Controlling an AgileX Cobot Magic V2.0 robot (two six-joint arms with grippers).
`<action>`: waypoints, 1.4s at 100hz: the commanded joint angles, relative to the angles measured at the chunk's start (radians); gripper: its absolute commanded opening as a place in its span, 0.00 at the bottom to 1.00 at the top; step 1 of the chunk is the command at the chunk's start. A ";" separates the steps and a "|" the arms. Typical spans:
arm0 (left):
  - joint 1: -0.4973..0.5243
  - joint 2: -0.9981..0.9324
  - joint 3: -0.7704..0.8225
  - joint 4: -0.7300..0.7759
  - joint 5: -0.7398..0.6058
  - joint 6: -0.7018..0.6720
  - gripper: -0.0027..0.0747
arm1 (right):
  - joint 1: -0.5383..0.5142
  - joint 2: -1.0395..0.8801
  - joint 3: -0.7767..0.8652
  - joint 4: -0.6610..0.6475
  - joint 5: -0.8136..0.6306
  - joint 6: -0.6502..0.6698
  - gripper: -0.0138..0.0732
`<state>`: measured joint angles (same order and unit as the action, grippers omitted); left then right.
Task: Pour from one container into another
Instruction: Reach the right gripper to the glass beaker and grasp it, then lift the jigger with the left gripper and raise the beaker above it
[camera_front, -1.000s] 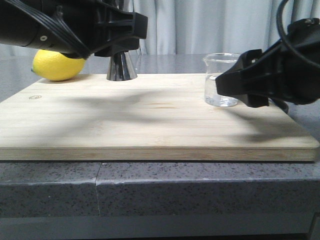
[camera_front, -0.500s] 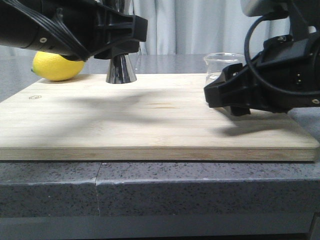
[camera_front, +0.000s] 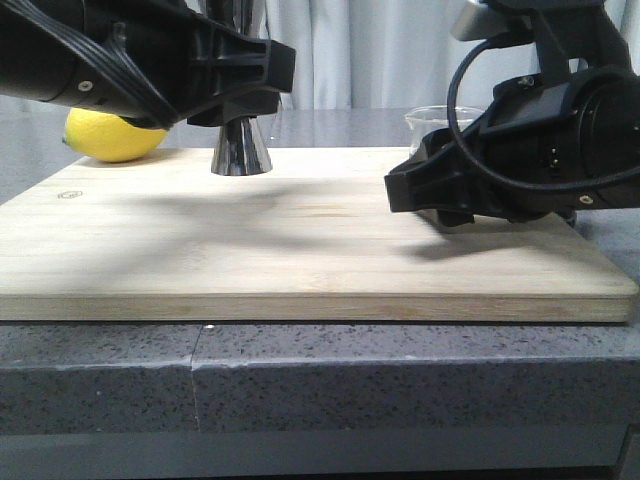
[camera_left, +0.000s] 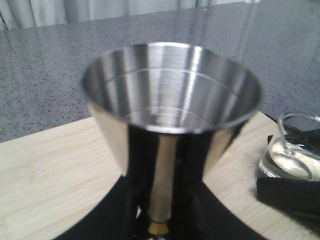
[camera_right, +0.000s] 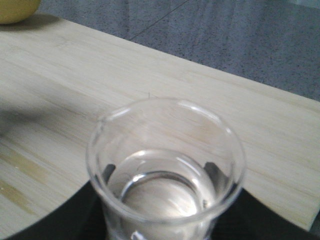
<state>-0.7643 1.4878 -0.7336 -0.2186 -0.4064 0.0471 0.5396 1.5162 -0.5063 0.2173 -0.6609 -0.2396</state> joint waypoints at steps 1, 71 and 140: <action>-0.001 -0.042 -0.028 0.005 -0.071 -0.009 0.01 | 0.003 -0.024 -0.027 -0.016 -0.088 -0.002 0.37; -0.089 -0.042 -0.028 0.045 -0.038 -0.009 0.01 | 0.003 -0.269 -0.218 -0.265 0.228 -0.064 0.24; -0.120 -0.083 -0.028 0.084 0.000 -0.009 0.01 | 0.003 -0.269 -0.486 -0.726 0.545 -0.064 0.24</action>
<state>-0.8735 1.4449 -0.7336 -0.1394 -0.3486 0.0449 0.5442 1.2810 -0.9372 -0.4531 -0.0667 -0.2957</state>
